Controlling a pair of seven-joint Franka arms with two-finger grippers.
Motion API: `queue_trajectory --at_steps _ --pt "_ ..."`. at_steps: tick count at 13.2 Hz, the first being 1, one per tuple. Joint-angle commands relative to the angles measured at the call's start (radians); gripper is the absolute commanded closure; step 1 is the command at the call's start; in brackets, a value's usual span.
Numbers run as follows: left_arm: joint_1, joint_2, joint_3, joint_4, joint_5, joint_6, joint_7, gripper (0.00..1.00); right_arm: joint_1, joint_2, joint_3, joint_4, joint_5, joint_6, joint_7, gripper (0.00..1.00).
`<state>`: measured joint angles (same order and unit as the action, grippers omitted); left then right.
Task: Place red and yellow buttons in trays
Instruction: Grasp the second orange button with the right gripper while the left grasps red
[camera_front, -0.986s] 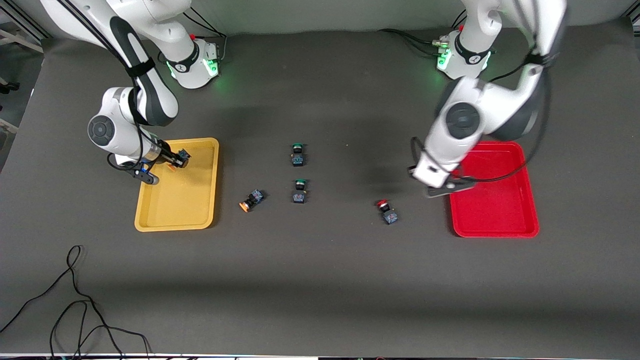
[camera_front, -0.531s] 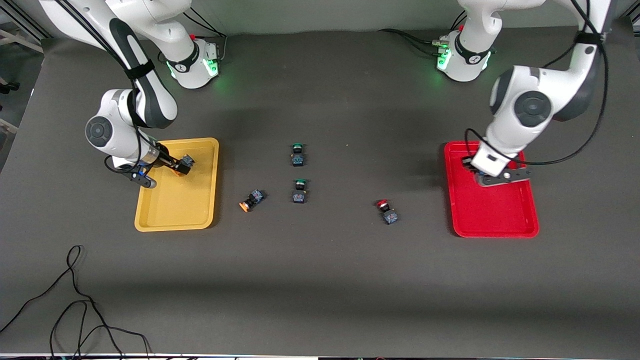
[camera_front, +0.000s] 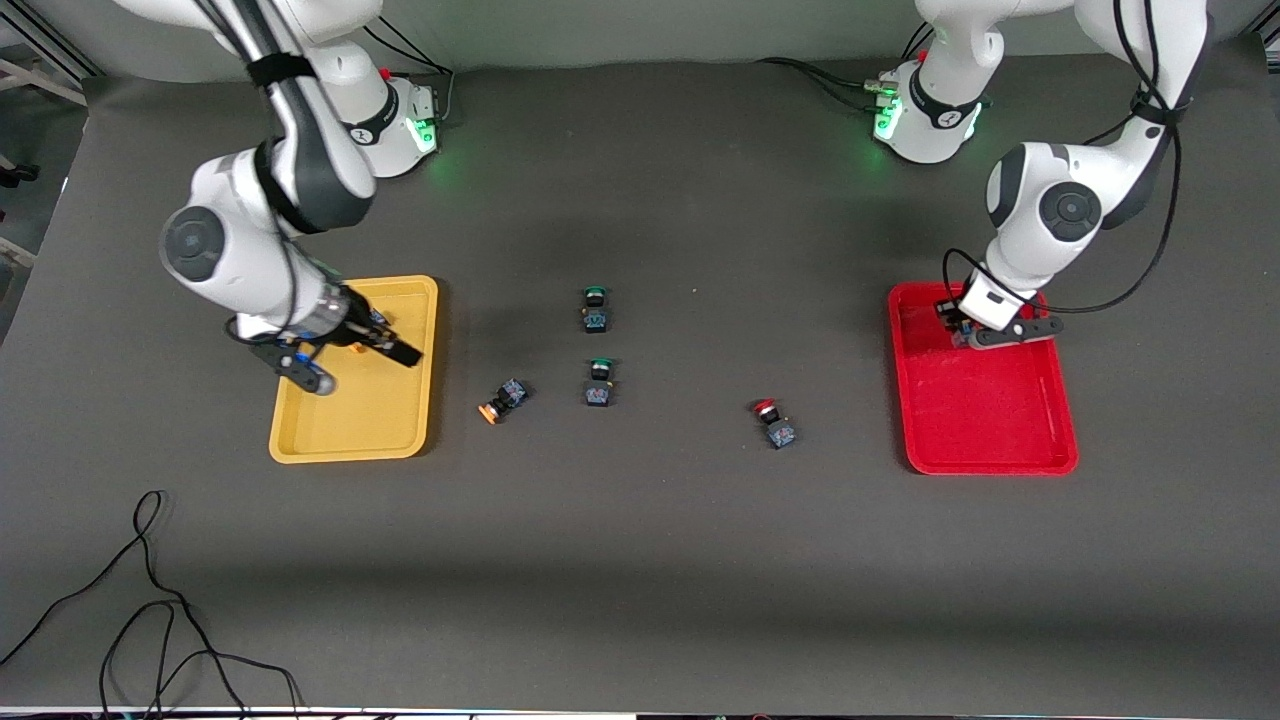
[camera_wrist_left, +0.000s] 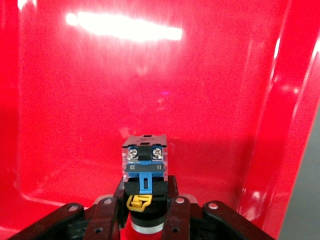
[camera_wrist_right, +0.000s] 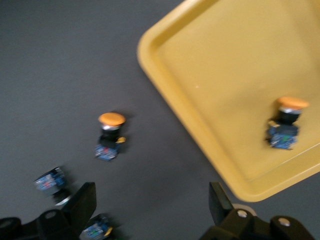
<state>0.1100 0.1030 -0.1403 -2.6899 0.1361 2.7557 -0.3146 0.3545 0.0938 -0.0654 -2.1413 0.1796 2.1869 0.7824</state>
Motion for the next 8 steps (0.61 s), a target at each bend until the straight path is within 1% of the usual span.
queue_trajectory --at_steps 1,2,3,5,6,7,8 --pt "0.011 -0.04 -0.012 -0.056 0.008 0.028 0.003 0.84 -0.005 0.165 0.079 0.162 0.024 -0.013 0.125 0.0" --pt "0.011 -0.036 -0.012 -0.053 0.008 0.03 0.002 0.02 -0.003 0.22 0.107 0.202 0.015 0.0 0.174 0.0" --pt "0.01 -0.04 -0.012 -0.041 0.007 0.025 0.005 0.0 -0.003 0.254 0.114 0.204 0.014 0.04 0.19 0.0" --pt "-0.001 -0.048 -0.019 0.034 0.007 -0.008 -0.003 0.0 0.006 0.32 0.116 0.192 0.012 0.115 0.192 0.0" --pt "-0.013 -0.037 -0.028 0.103 0.005 -0.072 -0.003 0.0 0.014 0.357 0.115 0.19 0.014 0.147 0.193 0.0" --pt "-0.047 -0.022 -0.036 0.196 0.002 -0.158 -0.01 0.0 0.014 0.395 0.116 0.181 0.021 0.196 0.202 0.0" --pt "-0.079 0.009 -0.036 0.311 -0.001 -0.256 -0.015 0.0 0.015 0.42 0.116 0.157 0.021 0.256 0.224 0.0"
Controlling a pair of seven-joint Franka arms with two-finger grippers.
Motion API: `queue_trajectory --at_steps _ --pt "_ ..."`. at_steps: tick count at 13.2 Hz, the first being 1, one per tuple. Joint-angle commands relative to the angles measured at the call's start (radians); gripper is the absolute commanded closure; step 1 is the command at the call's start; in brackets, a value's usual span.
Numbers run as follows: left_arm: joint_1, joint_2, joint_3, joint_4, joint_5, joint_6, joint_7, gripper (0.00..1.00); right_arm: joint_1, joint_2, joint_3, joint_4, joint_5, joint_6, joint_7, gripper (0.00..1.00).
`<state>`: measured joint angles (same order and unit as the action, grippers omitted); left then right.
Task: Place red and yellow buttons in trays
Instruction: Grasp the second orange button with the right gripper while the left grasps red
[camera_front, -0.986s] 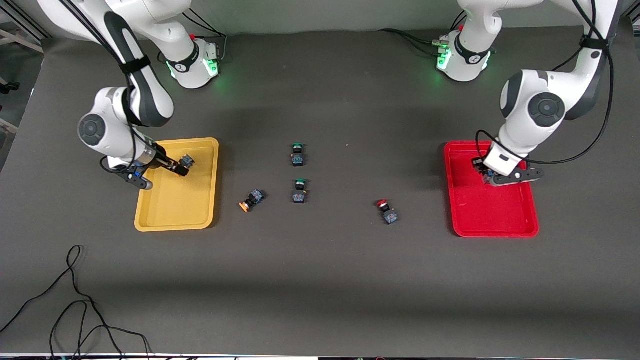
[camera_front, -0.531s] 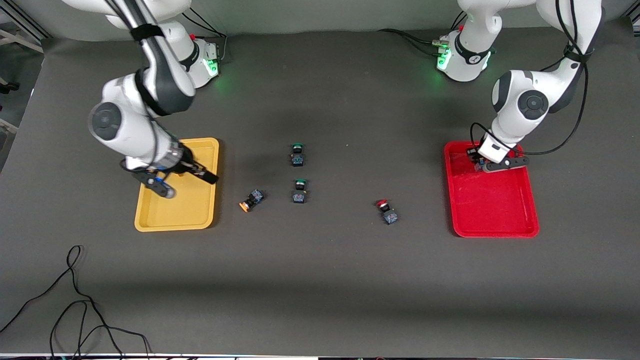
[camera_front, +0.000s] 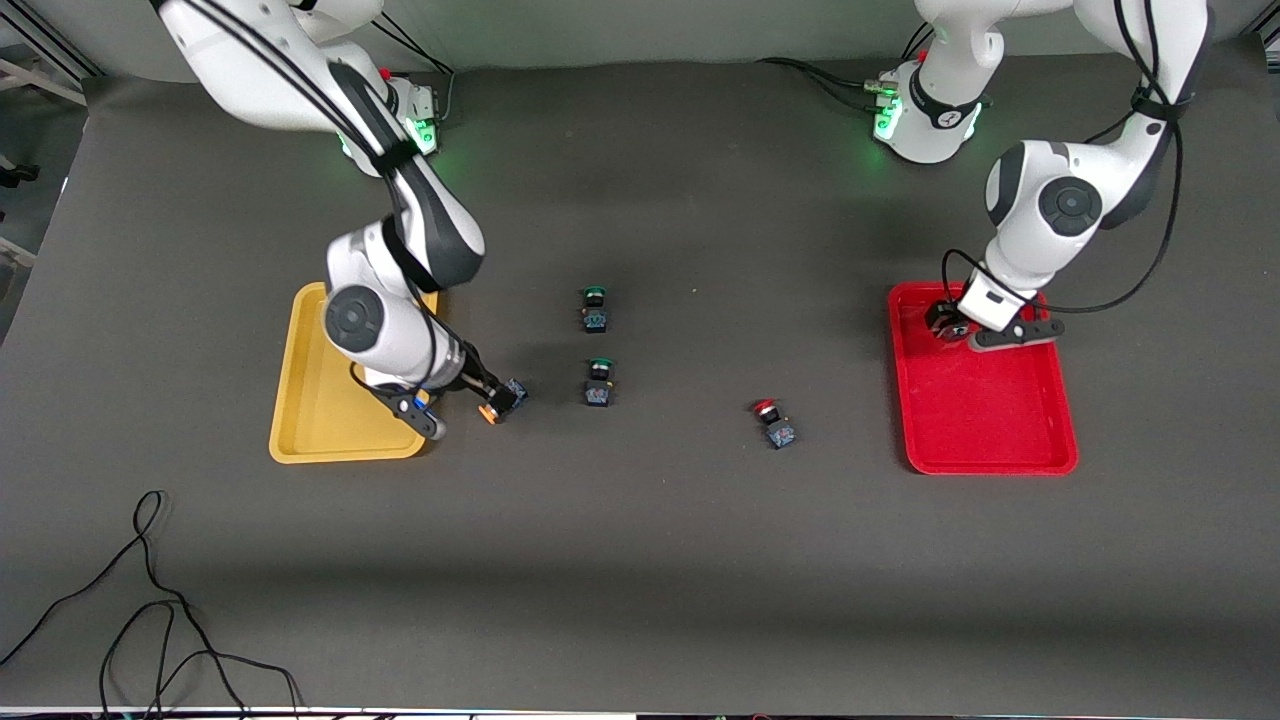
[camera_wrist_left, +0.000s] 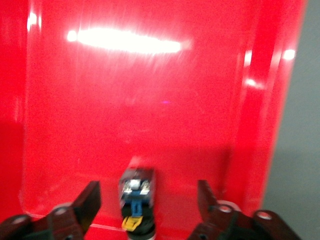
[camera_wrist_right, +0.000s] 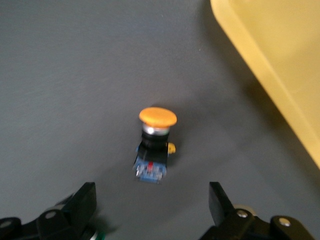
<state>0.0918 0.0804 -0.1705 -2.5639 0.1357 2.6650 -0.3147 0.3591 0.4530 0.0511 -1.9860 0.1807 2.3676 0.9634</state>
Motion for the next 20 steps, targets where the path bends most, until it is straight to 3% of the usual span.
queue_trajectory --at_steps 1,2,3,4,6,7,8,11,14,17,20 --pt "-0.072 0.073 -0.007 0.303 -0.01 -0.253 -0.023 0.0 0.02 0.073 -0.001 -0.016 0.02 0.117 0.052 0.0" --pt "-0.078 0.143 -0.021 0.452 -0.04 -0.339 -0.024 0.0 0.024 0.076 -0.001 -0.023 0.02 0.131 0.052 0.0" --pt "-0.092 0.209 -0.033 0.578 -0.074 -0.412 -0.029 0.0 0.023 0.076 -0.001 -0.028 0.02 0.131 0.052 0.1" --pt "-0.112 0.269 -0.044 0.682 -0.102 -0.456 -0.036 0.0 0.024 0.075 -0.002 -0.028 0.02 0.131 0.052 0.29" --pt "-0.173 0.366 -0.047 0.792 -0.125 -0.455 -0.139 0.0 0.024 0.076 -0.001 -0.028 0.022 0.136 0.052 0.72" --pt "-0.203 0.412 -0.047 0.829 -0.125 -0.444 -0.194 0.0 0.024 0.078 -0.002 -0.028 0.022 0.136 0.052 0.9" --pt "-0.237 0.451 -0.047 0.849 -0.125 -0.433 -0.243 0.0 0.023 0.076 -0.002 -0.028 0.022 0.134 0.055 1.0" --pt "-0.329 0.524 -0.046 0.844 -0.116 -0.3 -0.424 0.0 0.021 0.027 -0.004 -0.025 0.022 0.113 0.074 1.0" --pt "-0.354 0.581 -0.046 0.847 -0.116 -0.202 -0.497 0.0 -0.002 -0.13 -0.051 -0.02 0.019 -0.098 0.02 1.0" --pt "-0.366 0.596 -0.046 0.827 -0.111 -0.208 -0.498 0.0 -0.002 -0.253 -0.17 -0.028 0.019 -0.237 -0.17 1.0" --pt "-0.397 0.596 -0.046 0.778 -0.11 -0.198 -0.529 0.06 -0.002 -0.261 -0.285 -0.052 0.025 -0.255 -0.363 1.0"
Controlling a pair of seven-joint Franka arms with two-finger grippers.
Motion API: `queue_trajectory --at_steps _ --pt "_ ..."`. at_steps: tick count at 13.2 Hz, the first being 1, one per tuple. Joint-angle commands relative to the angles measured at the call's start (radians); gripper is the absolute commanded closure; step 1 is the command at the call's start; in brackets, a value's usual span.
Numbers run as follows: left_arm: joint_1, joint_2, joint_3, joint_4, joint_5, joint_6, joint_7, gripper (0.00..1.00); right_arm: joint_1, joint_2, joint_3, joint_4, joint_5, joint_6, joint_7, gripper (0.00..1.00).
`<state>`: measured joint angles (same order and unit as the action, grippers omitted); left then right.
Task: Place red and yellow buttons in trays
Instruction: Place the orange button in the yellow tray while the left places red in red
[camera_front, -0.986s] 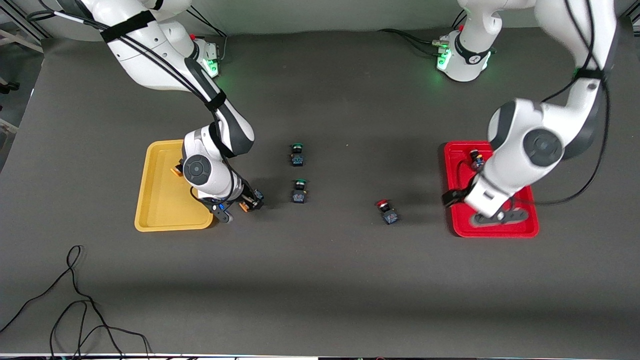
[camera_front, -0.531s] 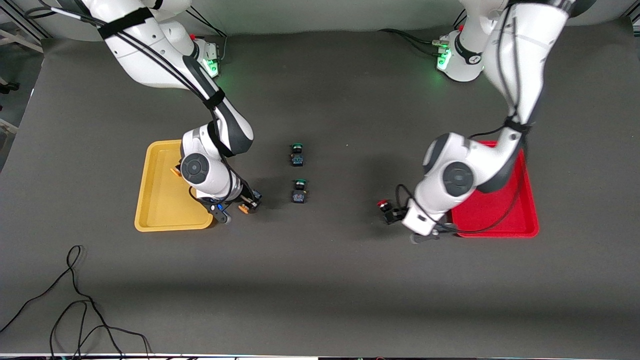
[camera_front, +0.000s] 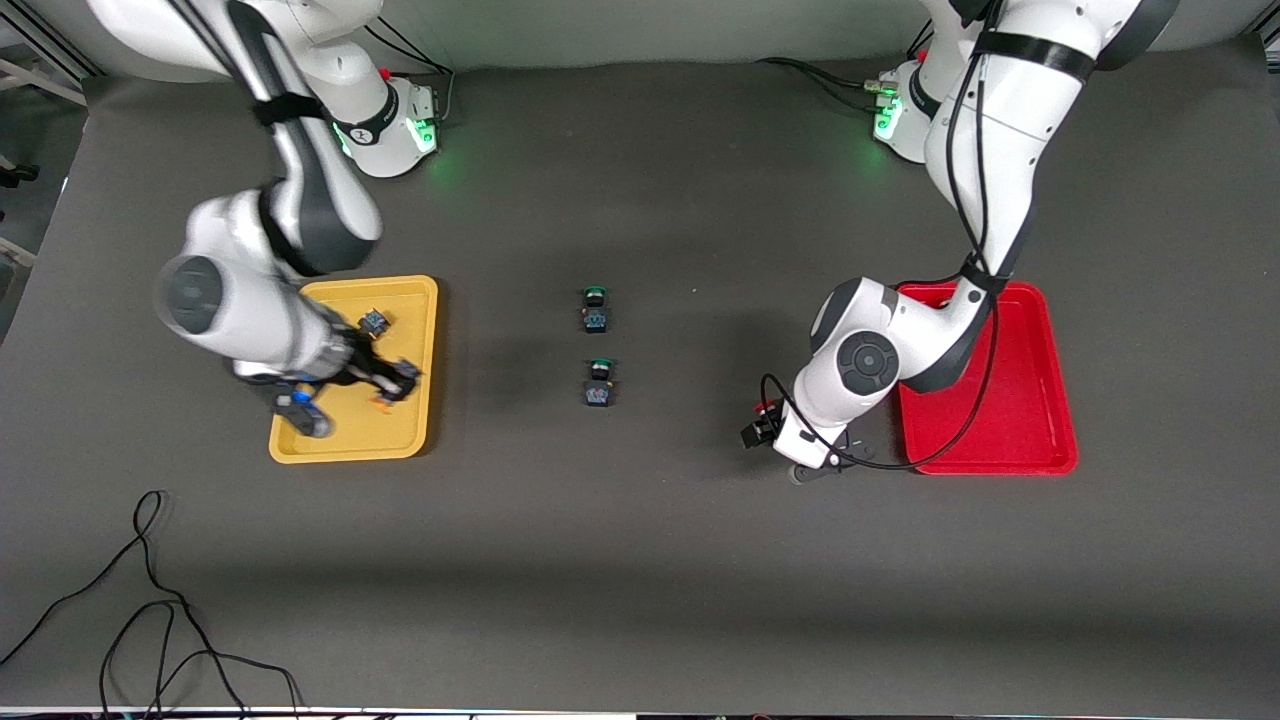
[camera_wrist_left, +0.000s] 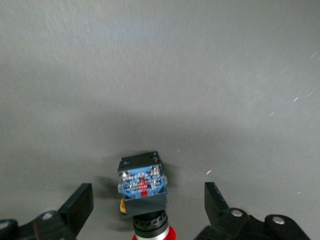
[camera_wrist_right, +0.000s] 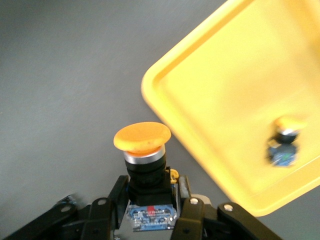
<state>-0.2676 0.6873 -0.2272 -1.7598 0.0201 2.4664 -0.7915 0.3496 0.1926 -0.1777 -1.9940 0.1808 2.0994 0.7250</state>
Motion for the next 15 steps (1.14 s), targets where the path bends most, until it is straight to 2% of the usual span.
queue_trajectory --at_steps 1,4,5,7,8,10,12,13,15 --pt "-0.05 -0.011 0.012 -0.027 0.007 -0.01 -0.063 0.2 0.008 0.01 -0.083 -0.078 0.035 0.039 -0.181 1.0" --pt "-0.056 -0.02 0.012 -0.044 0.009 -0.015 -0.067 0.95 -0.021 0.077 -0.1 -0.173 0.092 0.174 -0.326 1.0" --pt "-0.055 -0.026 0.012 -0.047 0.009 -0.015 -0.067 1.0 -0.021 0.103 -0.1 -0.178 0.092 0.197 -0.34 1.0" --pt "-0.048 -0.047 0.019 -0.044 0.015 -0.021 -0.06 1.0 -0.027 0.12 -0.1 -0.178 0.092 0.214 -0.348 1.0" --pt "-0.041 -0.083 0.029 -0.041 0.052 -0.071 -0.058 1.0 -0.032 0.129 -0.101 -0.174 0.092 0.218 -0.348 1.0" --pt "-0.01 -0.178 0.061 -0.011 0.142 -0.257 -0.007 1.0 -0.037 0.169 -0.1 -0.135 0.092 0.215 -0.343 1.0" --pt "0.08 -0.282 0.062 -0.015 0.142 -0.387 0.148 1.0 -0.037 0.203 -0.1 -0.114 0.094 0.218 -0.343 1.0" --pt "0.126 -0.322 0.062 -0.027 0.142 -0.435 0.213 1.0 -0.037 0.206 -0.1 -0.112 0.104 0.218 -0.343 0.86" --pt "0.215 -0.406 0.062 -0.122 0.141 -0.445 0.309 1.0 -0.037 0.2 -0.101 -0.115 0.137 0.218 -0.343 0.01"
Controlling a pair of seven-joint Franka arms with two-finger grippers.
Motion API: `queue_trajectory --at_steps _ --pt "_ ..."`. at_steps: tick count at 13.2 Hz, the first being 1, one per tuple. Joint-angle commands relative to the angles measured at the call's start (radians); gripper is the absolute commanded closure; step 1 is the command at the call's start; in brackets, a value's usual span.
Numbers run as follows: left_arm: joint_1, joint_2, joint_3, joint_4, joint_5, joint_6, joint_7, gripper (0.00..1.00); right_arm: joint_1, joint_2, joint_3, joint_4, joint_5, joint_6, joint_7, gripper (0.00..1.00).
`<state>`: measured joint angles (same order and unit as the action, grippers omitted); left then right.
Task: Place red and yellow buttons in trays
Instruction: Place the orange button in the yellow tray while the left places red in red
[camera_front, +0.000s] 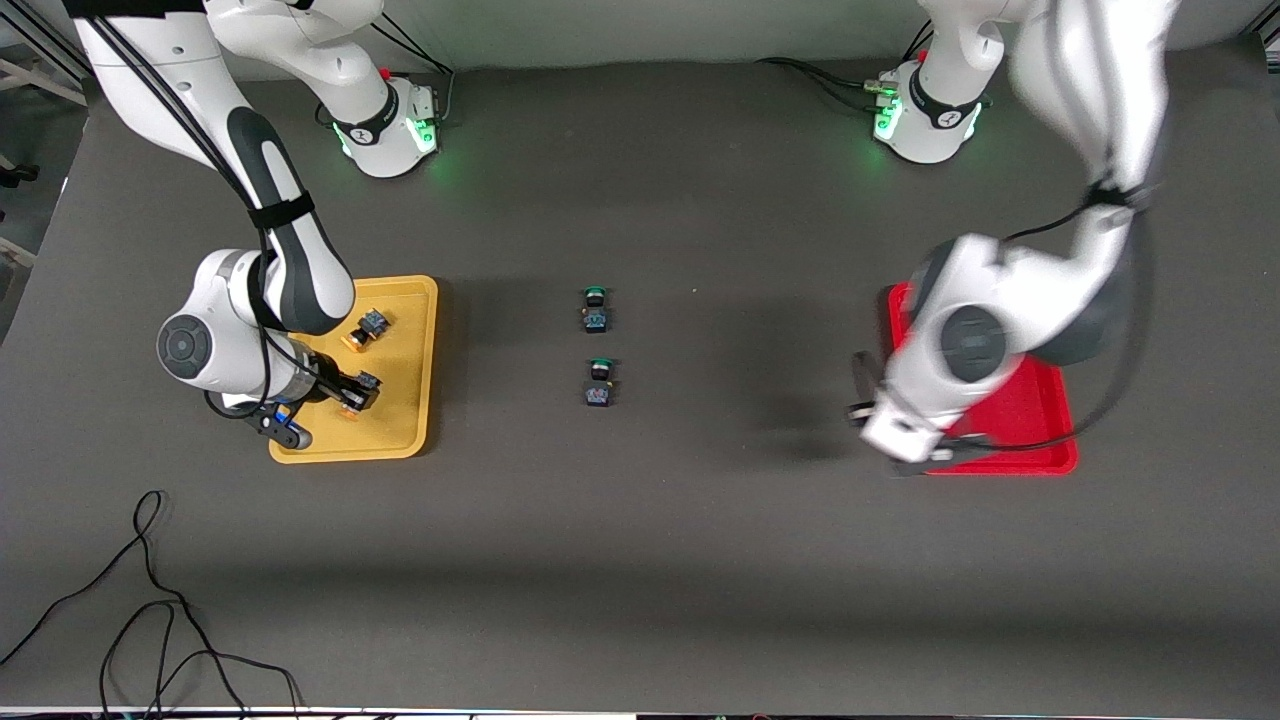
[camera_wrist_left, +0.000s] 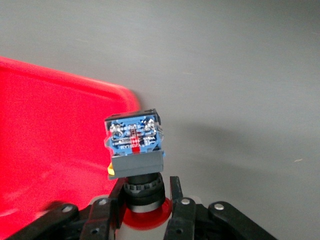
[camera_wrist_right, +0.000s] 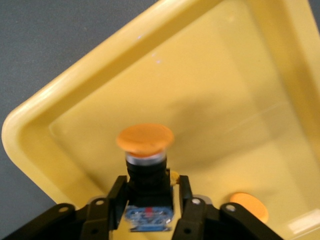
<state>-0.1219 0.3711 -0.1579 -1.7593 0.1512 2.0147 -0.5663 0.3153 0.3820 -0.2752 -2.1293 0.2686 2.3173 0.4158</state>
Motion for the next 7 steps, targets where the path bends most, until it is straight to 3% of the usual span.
queue_trajectory --at_steps 1,4,7 --pt "0.108 -0.13 -0.008 -0.179 0.01 0.024 0.139 1.0 -0.002 0.003 -0.004 0.02 0.053 -0.001 -0.034 0.0" --pt "0.249 -0.188 -0.006 -0.311 0.007 0.103 0.333 1.0 -0.002 -0.082 -0.007 0.022 0.052 -0.027 -0.04 0.0" --pt "0.356 -0.181 -0.006 -0.506 0.007 0.373 0.437 1.0 -0.015 -0.257 -0.006 0.028 0.034 -0.116 -0.049 0.0"
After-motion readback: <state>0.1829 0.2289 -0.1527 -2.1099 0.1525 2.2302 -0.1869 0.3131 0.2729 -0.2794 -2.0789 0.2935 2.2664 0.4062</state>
